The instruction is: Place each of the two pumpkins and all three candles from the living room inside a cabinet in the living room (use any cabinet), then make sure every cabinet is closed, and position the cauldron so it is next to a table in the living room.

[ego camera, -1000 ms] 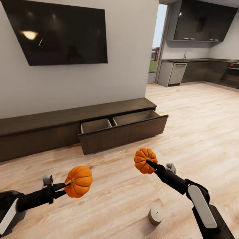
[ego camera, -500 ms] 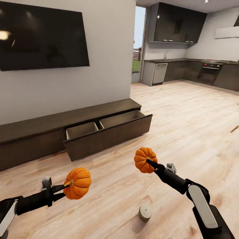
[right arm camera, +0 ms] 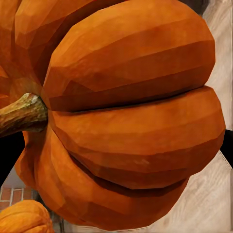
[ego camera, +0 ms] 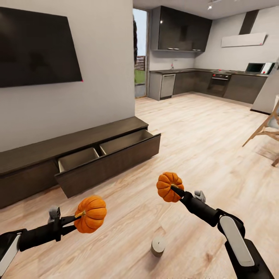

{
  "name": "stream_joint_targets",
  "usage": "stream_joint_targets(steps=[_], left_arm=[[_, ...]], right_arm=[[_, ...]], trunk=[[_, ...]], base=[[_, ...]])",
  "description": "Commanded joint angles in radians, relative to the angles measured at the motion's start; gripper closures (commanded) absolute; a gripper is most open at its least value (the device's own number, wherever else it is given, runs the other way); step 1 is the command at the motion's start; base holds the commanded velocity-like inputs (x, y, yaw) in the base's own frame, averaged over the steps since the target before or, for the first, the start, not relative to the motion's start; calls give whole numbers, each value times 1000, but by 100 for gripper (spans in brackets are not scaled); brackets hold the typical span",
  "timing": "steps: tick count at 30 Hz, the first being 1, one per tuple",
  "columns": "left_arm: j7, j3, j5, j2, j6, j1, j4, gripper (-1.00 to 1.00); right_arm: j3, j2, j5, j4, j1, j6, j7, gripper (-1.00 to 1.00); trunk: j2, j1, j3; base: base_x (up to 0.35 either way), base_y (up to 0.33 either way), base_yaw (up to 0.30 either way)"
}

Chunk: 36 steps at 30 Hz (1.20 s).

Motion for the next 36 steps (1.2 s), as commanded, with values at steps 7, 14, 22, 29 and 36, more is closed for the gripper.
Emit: stream_joint_targets(steps=[7, 14, 22, 29, 36], left_arm=[[2, 1, 6, 0, 8, 0, -1, 100], [2, 1, 6, 0, 7, 0, -1, 100], [2, 1, 6, 0, 7, 0, -1, 100], [2, 1, 5, 0, 7, 0, -1, 100], [-1, 1, 5, 0, 6, 0, -1, 100]], right_arm=[[-1, 1, -5, 0, -1, 5, 6, 100], [0, 2, -5, 0, -1, 4, 6, 100], [0, 2, -5, 0, -1, 4, 6, 100], [0, 2, -5, 0, -1, 4, 6, 100], [0, 2, -5, 0, -1, 4, 6, 100]], trunk=[[49, -27, 21], [98, -54, 43], [154, -85, 68], [203, -111, 90], [245, -134, 109]], base=[[0, 0, -281], [0, 0, -281], [0, 0, -281], [0, 0, -281], [0, 0, -281]])
